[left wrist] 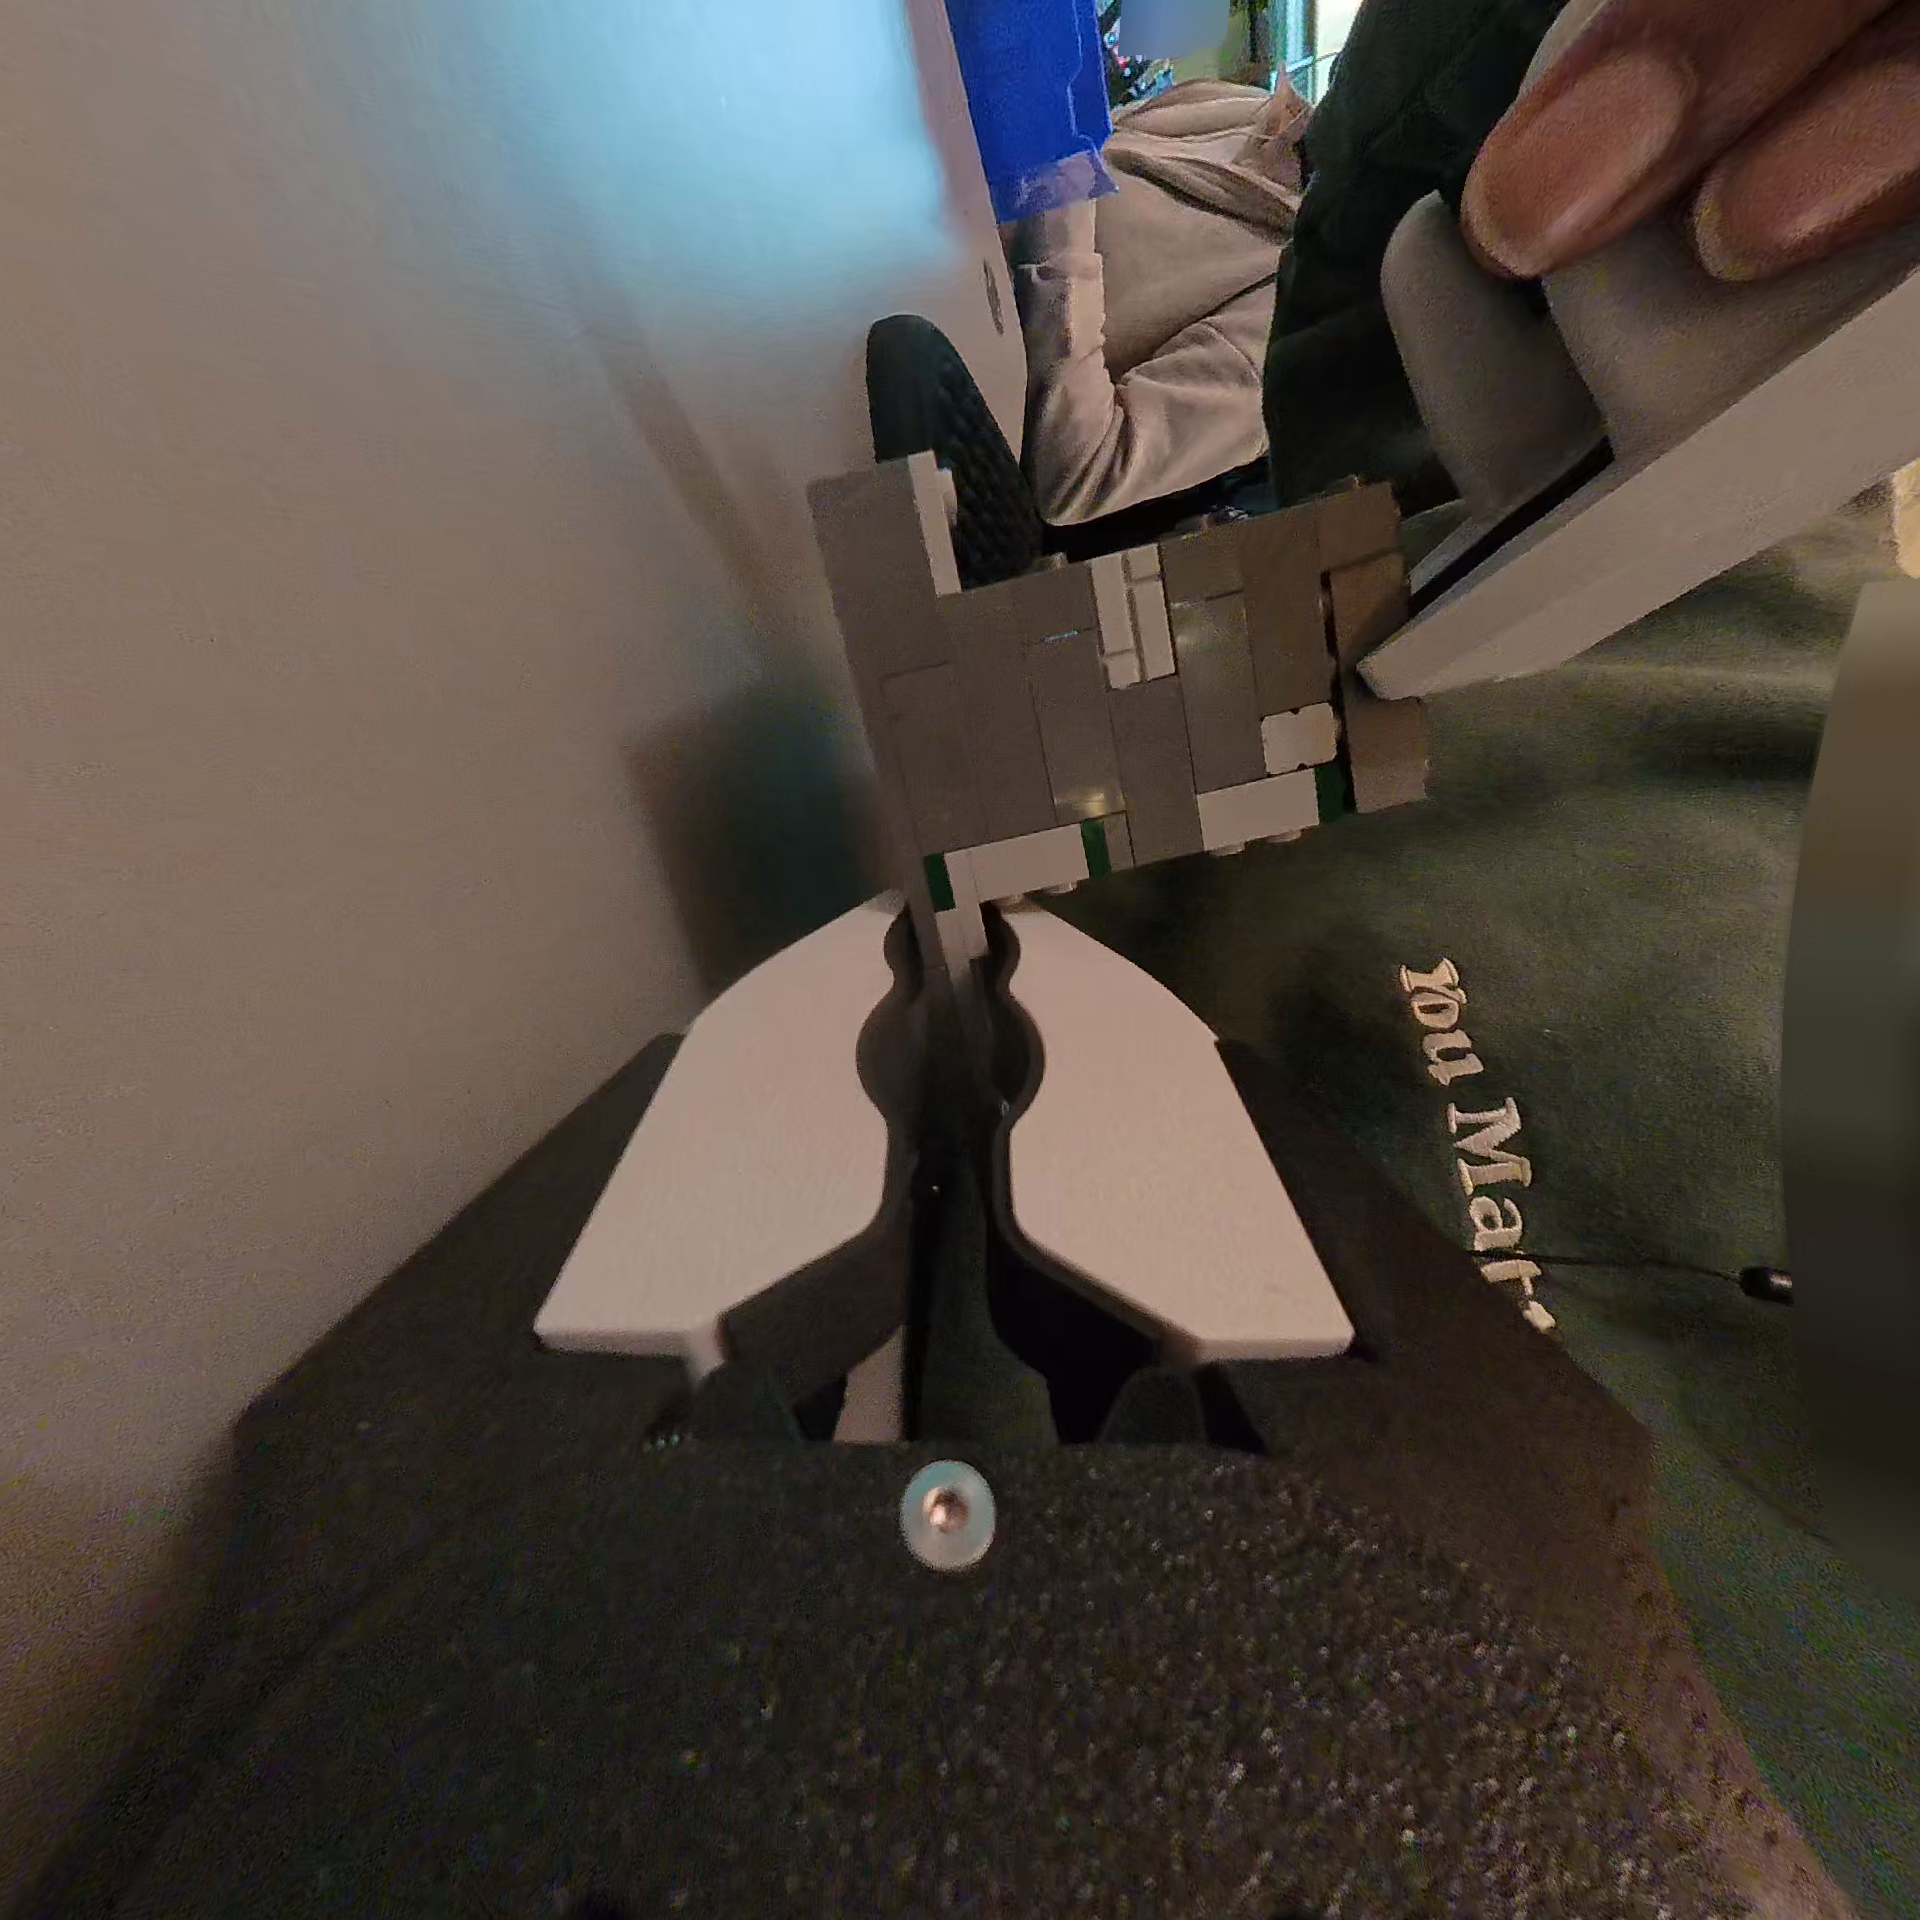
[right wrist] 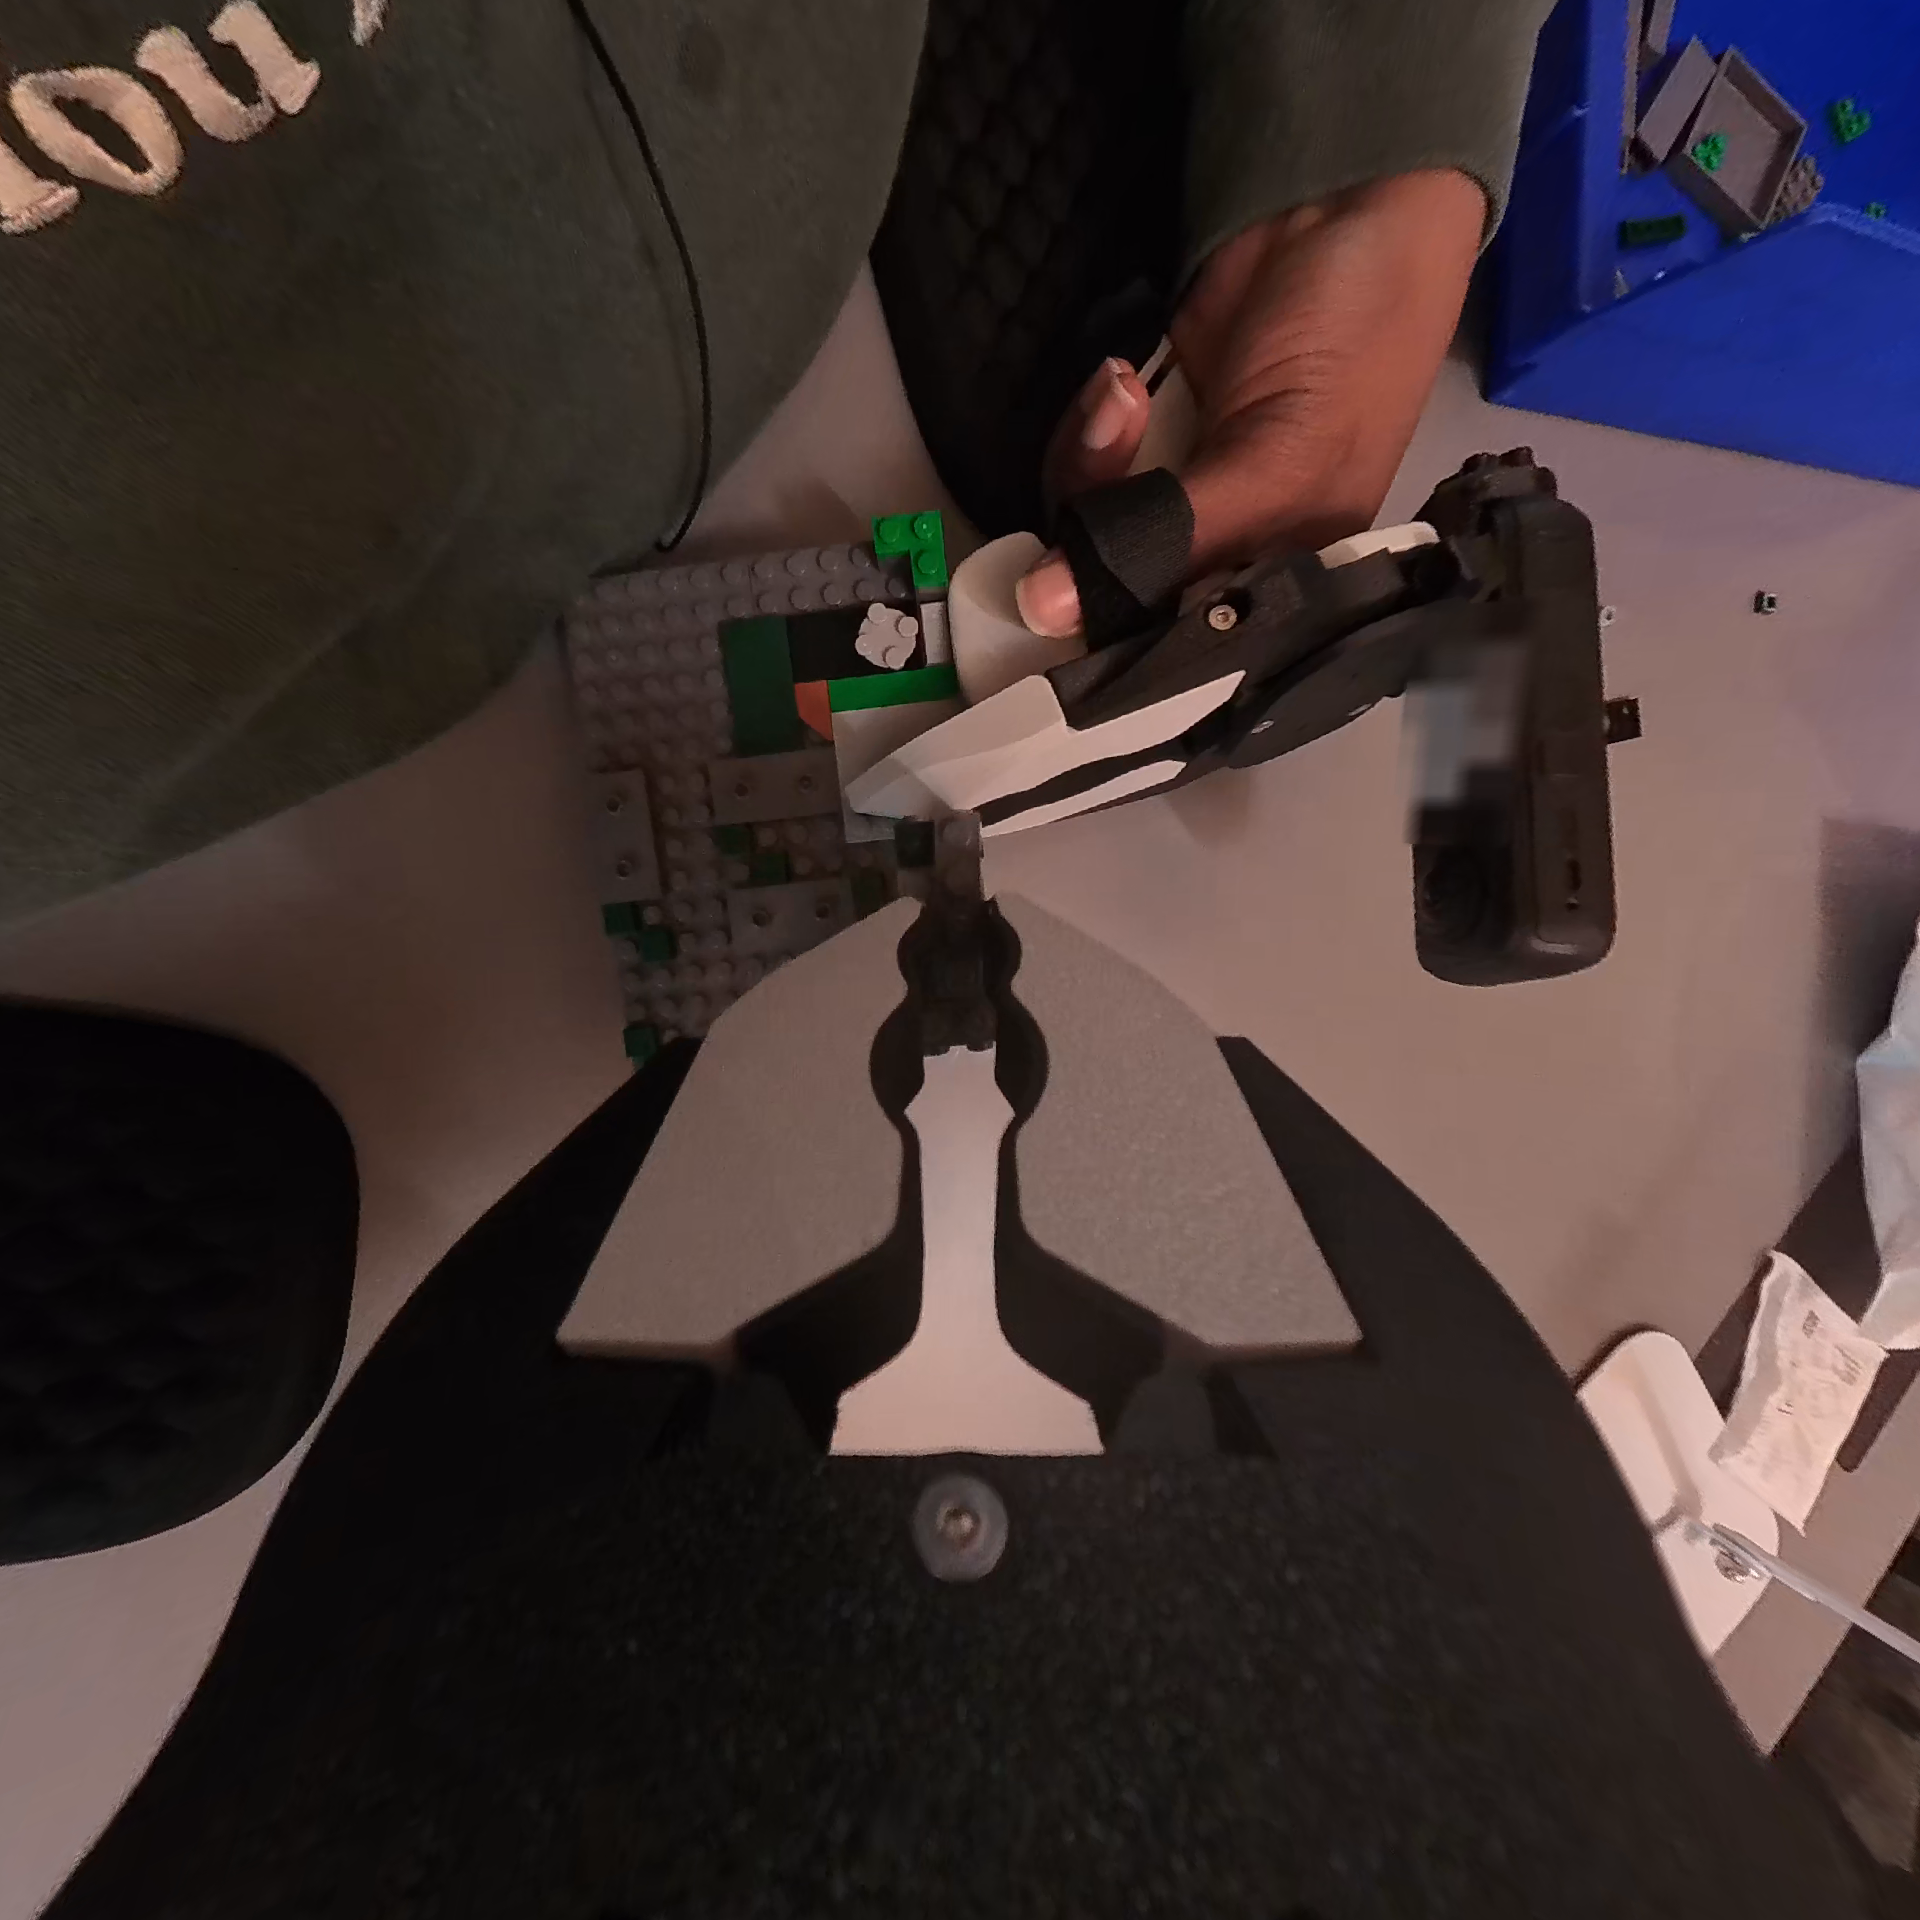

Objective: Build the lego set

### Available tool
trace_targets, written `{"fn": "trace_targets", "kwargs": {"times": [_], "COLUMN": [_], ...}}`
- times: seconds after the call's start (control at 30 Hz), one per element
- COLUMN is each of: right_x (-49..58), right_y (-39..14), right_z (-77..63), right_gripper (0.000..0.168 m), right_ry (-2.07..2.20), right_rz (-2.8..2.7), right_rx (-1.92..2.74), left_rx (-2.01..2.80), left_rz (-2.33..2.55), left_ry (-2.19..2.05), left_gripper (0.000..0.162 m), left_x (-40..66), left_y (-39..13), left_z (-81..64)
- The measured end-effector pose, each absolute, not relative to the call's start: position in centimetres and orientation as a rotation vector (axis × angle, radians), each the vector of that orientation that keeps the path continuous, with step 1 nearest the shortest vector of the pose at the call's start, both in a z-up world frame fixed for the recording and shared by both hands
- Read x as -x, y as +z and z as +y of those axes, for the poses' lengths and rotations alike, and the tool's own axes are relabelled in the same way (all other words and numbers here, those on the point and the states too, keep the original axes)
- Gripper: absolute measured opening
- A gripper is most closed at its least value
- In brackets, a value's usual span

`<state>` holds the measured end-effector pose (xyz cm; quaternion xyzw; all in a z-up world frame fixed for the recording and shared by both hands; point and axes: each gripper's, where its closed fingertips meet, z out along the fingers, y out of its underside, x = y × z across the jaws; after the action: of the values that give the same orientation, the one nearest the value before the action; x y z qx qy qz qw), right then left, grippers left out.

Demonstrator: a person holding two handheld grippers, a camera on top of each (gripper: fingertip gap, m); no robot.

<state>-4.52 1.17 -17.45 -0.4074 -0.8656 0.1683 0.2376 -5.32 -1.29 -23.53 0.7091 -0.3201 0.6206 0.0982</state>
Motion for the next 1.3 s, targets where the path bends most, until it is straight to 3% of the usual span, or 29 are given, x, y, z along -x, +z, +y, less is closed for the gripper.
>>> {"fn": "trace_targets", "kwargs": {"times": [1.3], "right_x": [4.01], "right_y": [-17.74], "right_z": [1.0], "right_gripper": [0.01], "right_ry": [0.46], "right_rz": [-2.402], "right_rx": [1.167], "left_rx": [-2.006], "left_rz": [-0.875], "left_ry": [1.791], "left_gripper": [0.01], "left_x": [5.06], "left_y": [-23.73], "left_z": [-1.85]}}
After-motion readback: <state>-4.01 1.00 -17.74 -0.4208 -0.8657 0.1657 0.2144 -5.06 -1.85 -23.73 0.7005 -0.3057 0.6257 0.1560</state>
